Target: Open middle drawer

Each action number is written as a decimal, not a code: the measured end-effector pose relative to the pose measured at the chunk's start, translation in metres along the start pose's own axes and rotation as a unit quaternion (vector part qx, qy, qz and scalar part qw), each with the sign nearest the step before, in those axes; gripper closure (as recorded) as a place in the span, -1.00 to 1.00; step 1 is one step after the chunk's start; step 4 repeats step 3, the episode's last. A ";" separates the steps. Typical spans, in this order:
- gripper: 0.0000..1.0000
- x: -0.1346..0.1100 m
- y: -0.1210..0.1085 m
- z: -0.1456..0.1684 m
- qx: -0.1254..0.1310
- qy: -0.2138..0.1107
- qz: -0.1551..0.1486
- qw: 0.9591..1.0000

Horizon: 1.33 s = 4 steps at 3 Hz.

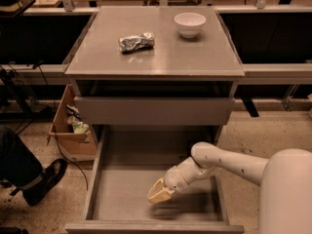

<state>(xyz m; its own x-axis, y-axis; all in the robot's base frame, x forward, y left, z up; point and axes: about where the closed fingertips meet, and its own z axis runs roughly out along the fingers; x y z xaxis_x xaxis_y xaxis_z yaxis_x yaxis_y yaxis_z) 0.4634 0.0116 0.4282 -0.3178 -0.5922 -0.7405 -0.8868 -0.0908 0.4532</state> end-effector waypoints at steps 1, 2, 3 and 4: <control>1.00 -0.012 -0.002 -0.035 0.049 0.002 -0.018 0.999; 1.00 -0.033 0.012 -0.090 0.110 0.022 -0.038 0.993; 0.67 -0.043 0.016 -0.103 0.123 0.028 -0.047 0.991; 0.67 -0.043 0.016 -0.103 0.123 0.028 -0.047 0.991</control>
Offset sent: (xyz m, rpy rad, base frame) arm 0.0498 -0.1040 0.1484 -0.1713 -0.3473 -0.1783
